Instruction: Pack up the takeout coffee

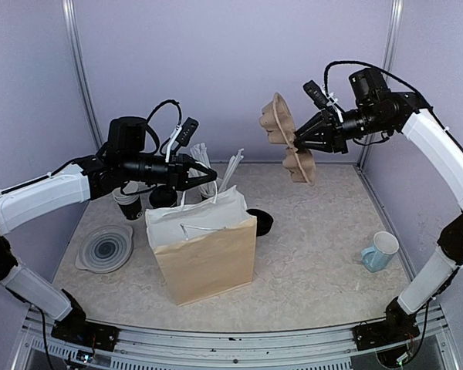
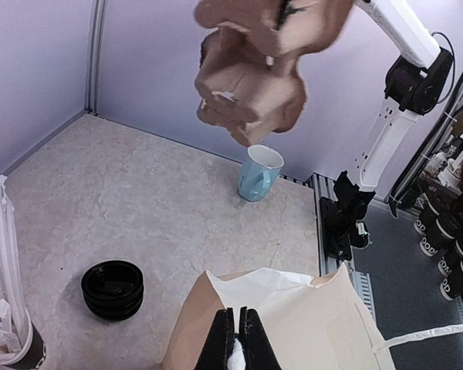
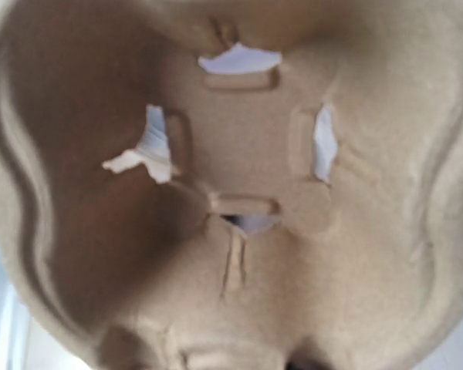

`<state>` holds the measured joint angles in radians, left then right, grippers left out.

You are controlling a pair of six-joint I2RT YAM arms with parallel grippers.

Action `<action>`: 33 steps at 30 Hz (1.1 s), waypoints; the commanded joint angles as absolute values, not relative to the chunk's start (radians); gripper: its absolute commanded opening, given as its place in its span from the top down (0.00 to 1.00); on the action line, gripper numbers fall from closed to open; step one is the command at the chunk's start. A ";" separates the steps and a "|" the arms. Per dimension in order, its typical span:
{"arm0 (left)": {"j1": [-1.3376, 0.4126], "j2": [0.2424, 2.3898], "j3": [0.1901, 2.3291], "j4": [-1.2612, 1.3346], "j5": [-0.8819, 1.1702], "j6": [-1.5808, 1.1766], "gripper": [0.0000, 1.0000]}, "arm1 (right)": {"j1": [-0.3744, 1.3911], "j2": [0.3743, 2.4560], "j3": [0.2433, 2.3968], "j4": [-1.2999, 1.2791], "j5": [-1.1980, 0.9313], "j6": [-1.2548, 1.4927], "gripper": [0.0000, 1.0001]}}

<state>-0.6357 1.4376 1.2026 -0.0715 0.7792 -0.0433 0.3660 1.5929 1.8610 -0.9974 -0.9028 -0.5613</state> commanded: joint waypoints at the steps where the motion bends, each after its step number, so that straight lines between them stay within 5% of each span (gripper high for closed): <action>1: -0.637 1.429 1.235 -0.025 0.819 -0.077 1.00 | 0.491 1.615 1.949 -0.981 -1.058 -0.565 0.83; 14: -0.679 1.451 1.254 -0.030 0.801 -0.090 1.00 | 0.709 1.712 2.067 -0.974 -1.063 -0.568 0.82; 24: -0.670 1.439 1.261 -0.110 0.769 -0.046 1.00 | 0.483 1.530 1.714 -0.790 -0.856 -0.504 0.73; 29: -0.669 1.431 1.262 -0.126 0.734 -0.038 0.96 | 0.387 1.472 1.418 -0.644 -0.533 -0.449 0.59; 33: -0.669 1.417 1.274 -0.140 0.657 -0.034 0.85 | 0.387 1.497 1.240 -0.595 -0.343 -0.418 0.37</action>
<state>-0.6739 1.4422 1.2354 -0.1066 0.7403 -0.0513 0.3820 1.4738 1.3689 -0.6739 -0.5900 -0.4671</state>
